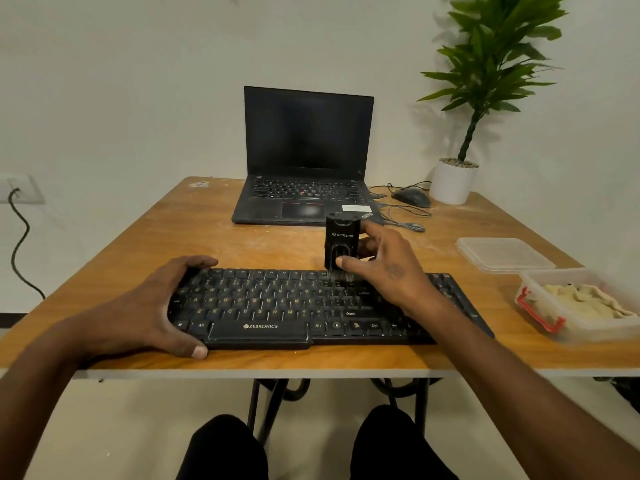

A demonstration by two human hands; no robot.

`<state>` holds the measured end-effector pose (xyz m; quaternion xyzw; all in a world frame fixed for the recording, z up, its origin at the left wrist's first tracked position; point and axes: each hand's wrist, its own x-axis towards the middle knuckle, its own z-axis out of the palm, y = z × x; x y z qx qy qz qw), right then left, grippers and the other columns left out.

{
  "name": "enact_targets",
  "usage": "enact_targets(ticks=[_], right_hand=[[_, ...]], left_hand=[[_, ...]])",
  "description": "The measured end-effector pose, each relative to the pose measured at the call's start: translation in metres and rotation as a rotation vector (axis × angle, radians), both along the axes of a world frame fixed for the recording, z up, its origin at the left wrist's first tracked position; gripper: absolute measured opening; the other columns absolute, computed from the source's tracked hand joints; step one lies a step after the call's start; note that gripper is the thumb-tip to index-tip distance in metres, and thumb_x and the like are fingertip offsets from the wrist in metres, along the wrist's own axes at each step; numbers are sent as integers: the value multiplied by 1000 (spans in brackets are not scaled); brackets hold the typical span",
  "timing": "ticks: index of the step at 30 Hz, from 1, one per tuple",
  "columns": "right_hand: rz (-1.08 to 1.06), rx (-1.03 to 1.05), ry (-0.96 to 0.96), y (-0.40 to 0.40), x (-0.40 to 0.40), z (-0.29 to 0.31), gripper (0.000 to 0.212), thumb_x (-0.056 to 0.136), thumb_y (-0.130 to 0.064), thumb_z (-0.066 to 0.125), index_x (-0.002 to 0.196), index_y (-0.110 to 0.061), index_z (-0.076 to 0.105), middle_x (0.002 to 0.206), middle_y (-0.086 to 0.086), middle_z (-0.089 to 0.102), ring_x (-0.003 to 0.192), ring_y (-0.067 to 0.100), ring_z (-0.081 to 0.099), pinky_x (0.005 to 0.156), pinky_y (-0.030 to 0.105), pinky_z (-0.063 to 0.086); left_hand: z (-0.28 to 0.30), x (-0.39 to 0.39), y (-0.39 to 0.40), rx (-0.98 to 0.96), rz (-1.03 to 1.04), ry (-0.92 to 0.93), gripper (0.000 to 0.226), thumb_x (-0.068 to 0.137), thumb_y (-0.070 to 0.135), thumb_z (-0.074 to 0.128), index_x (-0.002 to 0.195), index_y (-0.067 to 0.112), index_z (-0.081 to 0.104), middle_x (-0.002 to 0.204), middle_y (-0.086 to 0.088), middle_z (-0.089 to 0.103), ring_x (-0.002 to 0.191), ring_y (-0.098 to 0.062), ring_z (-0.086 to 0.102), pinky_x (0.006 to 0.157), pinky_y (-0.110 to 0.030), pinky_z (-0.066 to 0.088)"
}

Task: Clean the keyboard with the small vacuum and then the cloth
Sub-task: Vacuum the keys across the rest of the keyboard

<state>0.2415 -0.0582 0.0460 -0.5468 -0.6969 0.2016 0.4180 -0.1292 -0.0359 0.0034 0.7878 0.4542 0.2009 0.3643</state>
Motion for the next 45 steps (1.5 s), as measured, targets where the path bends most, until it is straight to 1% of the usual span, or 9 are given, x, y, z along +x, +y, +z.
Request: enact_targets(ticks=[4,10,17,21,23,29,35,39,45], right_hand=[[48,-21,22,-22,-1,0,54,84,-26,79,135,-29,58,120,-15,68,108,1,64,90,39,59],[180,-60,36,-67,-5,-8,55,82,-23,81,131,-35,59,120,-20,69,112,-2,63,89,21,53],[87,20,-5,-10,-18,-2,54,85,-22,78,134,-28,58,116,-23,65,104,-7,62,88,25,54],[29,13,-26,8,-22,-1,57,86,-23,78,139,-24,55,124,-5,68,103,17,69,93,46,57],[49,11,-1,1,-21,-2,56,85,-24,78,137,-25,57,125,-8,68,106,11,68,90,43,58],[217,-39,75,-61,-23,-12,51,84,-19,79,130,-30,60,120,-20,68,114,-5,61,86,11,50],[220,-18,56,-41,-33,-13,54,86,-22,78,135,-28,58,125,-18,67,116,-2,60,97,25,49],[175,43,2,-2,-43,-8,55,86,-20,78,137,-25,57,121,-23,64,107,-14,57,87,12,50],[129,37,-13,6,-49,-6,54,86,-23,77,136,-26,57,116,-27,61,103,-16,55,83,8,47]], left_hand=[[0,1,-3,7,4,-3,129,34,65,100,142,68,28,137,38,40,123,9,49,100,-25,47],[1,2,-3,19,11,16,129,36,65,99,144,66,27,139,38,38,124,12,46,101,-24,44],[5,2,-5,14,-5,18,126,39,63,99,142,67,27,135,41,39,118,18,47,97,-21,45],[5,3,-6,19,-2,9,125,40,61,99,142,66,28,133,43,39,118,18,46,98,-22,46],[5,4,-7,21,-7,13,124,40,61,99,142,66,27,132,43,38,117,19,47,96,-21,46],[4,3,-6,26,-1,17,122,42,61,98,141,67,26,136,41,37,119,19,45,99,-21,45],[5,3,-5,20,-1,24,121,43,61,98,140,68,27,138,40,36,120,18,45,98,-19,45],[4,2,-6,9,-5,29,121,44,59,99,141,68,26,138,40,35,120,17,45,96,-18,45],[4,3,-6,12,-6,19,122,43,61,98,141,67,26,136,41,36,119,20,45,98,-18,46]])
